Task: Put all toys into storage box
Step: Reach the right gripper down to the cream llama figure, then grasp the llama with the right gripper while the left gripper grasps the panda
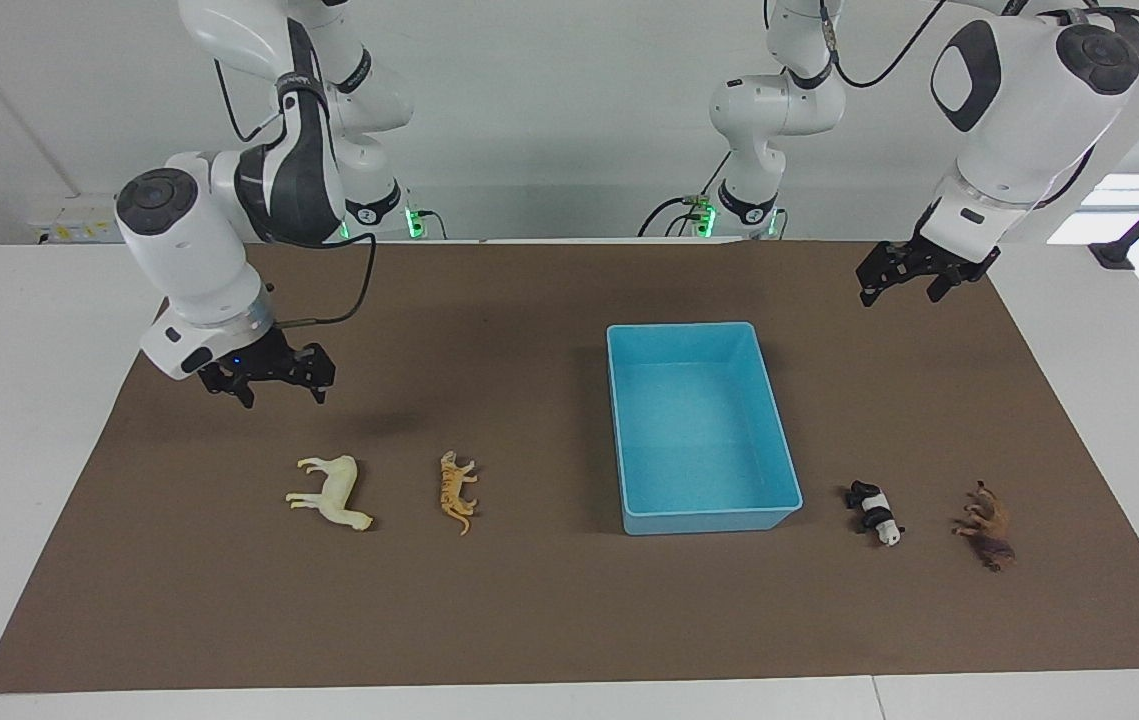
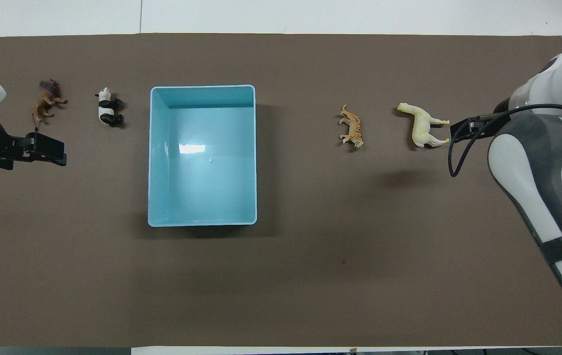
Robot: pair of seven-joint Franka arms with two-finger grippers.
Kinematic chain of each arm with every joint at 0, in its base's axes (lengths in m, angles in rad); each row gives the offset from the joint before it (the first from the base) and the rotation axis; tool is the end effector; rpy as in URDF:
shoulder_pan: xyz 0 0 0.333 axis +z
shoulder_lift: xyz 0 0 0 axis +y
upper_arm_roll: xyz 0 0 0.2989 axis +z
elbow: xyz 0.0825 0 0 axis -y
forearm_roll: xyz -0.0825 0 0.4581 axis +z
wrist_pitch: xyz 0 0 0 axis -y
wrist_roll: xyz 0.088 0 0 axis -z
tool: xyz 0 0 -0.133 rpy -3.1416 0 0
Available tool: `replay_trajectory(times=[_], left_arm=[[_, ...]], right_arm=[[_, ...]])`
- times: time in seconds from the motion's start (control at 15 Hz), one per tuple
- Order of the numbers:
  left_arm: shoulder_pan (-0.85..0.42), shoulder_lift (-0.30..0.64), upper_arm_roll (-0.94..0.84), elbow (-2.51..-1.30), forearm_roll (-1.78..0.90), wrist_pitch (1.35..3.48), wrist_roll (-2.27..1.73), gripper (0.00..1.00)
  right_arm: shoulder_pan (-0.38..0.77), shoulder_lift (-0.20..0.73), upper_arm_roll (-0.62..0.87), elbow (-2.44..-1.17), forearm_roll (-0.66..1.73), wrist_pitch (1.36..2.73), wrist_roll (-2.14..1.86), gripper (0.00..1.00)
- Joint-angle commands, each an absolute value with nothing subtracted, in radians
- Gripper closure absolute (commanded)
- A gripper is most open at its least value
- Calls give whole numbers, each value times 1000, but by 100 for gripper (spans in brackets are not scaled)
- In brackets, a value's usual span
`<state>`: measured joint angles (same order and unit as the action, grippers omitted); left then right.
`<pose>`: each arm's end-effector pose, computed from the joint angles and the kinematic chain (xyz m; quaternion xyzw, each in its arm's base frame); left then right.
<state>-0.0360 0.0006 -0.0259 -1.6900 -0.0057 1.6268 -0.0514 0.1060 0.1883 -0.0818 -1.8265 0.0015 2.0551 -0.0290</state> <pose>0.6255 -0.0395 0.5207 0.9995 -0.0050 -0.0320 0.0010 0.6791 0.0179 0.3600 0.9994 0.0271 0.0204 0.0070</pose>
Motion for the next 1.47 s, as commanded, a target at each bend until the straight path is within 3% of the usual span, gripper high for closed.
replay_trajectory(times=[0.0,0.53,1.13,1.4], left_arm=[[-26,-31,-32,-1727,-11,1654,-57,0],[-25,4,-32,-1750,-11,1765,-57,0],[8,260,-31,-1758,-14,2241,-98,0],[-3,447,-26,-1603,-9,2293,-126,0]], right_arm=[[103,205,-77,-1884,6,2173,-15,0],[104,340,-77,-1884,6,2354,-28,0],[121,410,-77,-1842,5,2407,-26,0],[124,433,-77,-1825,5,2408,-25,0]])
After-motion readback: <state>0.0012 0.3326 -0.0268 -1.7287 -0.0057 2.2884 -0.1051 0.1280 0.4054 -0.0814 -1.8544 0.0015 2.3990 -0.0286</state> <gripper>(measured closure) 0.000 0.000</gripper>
